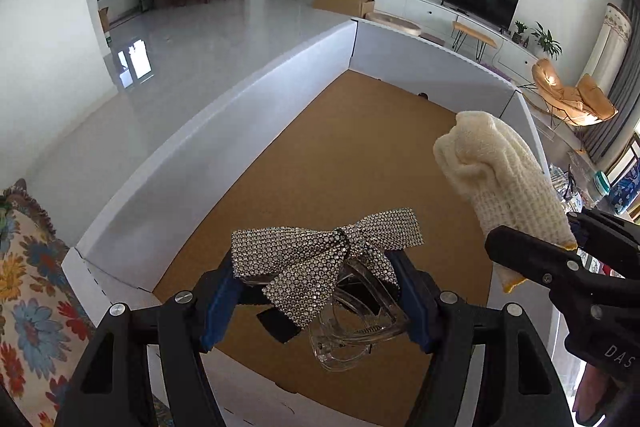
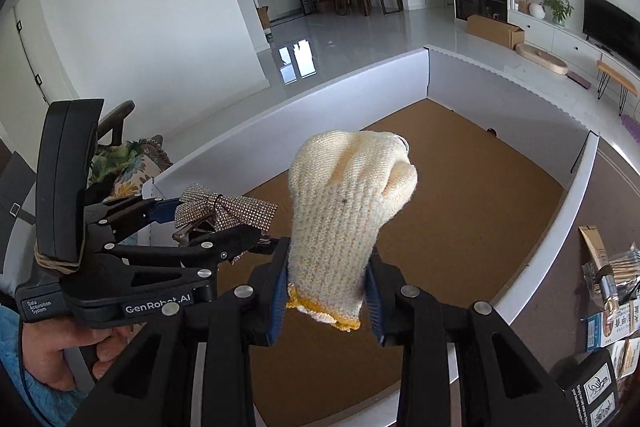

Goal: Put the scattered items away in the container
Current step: 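Open the right gripper to drop the glove into the white box while the left gripper releases the clip, then move both grippers back over the table toward the red packet and black soap box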

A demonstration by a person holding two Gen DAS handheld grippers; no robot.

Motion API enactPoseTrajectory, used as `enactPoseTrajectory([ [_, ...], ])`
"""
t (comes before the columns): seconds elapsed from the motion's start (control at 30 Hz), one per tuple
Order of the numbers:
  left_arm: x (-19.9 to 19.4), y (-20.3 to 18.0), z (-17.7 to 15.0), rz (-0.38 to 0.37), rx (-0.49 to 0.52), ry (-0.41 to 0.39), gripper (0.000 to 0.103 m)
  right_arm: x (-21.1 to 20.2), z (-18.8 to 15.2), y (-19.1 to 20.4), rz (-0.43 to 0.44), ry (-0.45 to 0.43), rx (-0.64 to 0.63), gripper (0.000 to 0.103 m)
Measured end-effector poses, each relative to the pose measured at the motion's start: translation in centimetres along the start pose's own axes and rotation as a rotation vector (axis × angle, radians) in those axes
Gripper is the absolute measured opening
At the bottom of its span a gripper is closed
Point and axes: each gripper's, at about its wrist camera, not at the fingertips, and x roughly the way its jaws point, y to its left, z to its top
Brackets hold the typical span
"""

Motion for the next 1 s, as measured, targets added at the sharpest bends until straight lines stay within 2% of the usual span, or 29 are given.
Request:
enactPoseTrajectory([
  [0.03, 0.4, 0.1, -0.1, 0.003, -0.005, 0.018, 0.07, 0.6, 0.0, -0.4, -0.013, 0.014, 0.015, 0.041],
  [0.1, 0.9, 0.1, -0.3, 0.016, -0.01, 0.04, 0.07, 1.2, 0.0, -1.4, -0.011, 0.006, 0.051, 0.069],
  [0.13, 1.0, 0.1, -0.4, 0.016, -0.013, 0.042, 0.07, 1.2, 0.0, -1.8, -0.011, -0.003, 0.064, 0.095],
  [0.17, 0.9, 0.2, -0.4, 0.01, -0.017, 0.039, 0.07, 1.0, 0.0, -2.1, -0.008, -0.018, 0.072, 0.099],
  [0.23, 0.7, 0.0, -0.4, 0.017, -0.02, 0.021, 0.073, 0.6, 0.1, -2.9, -0.005, -0.033, 0.082, 0.099],
  [0.27, 0.4, -0.2, -0.4, 0.031, -0.014, 0.009, 0.079, 0.2, 0.0, -3.0, -0.011, -0.039, 0.085, 0.099],
  [0.37, -0.5, -0.9, -0.6, 0.07, 0.012, -0.03, 0.088, -2.0, -0.9, -3.7, -0.032, -0.083, 0.088, 0.099],
  [0.47, -1.3, -1.4, -0.8, 0.101, 0.027, -0.051, 0.088, -4.5, -2.7, -4.9, -0.058, -0.131, 0.102, 0.099],
  [0.53, -2.4, -1.9, -0.7, 0.088, 0.026, -0.078, 0.088, -6.5, -4.4, -5.8, -0.081, -0.169, 0.114, 0.099],
  [0.7, -6.4, -6.1, -1.8, 0.021, 0.091, -0.159, 0.089, -11.6, -10.5, -10.0, -0.189, -0.246, 0.171, 0.101],
  [0.83, -8.9, -12.2, -3.4, -0.086, 0.19, -0.19, 0.089, -14.8, -17.2, -14.0, -0.322, -0.231, 0.24, 0.101],
  [0.9, -9.4, -15.5, -4.8, -0.143, 0.238, -0.177, 0.09, -16.3, -19.9, -16.3, -0.392, -0.202, 0.274, 0.101],
  [1.0, -8.6, -20.5, -7.2, -0.228, 0.287, -0.117, 0.101, -18.0, -23.9, -19.3, -0.486, -0.152, 0.329, 0.101],
])
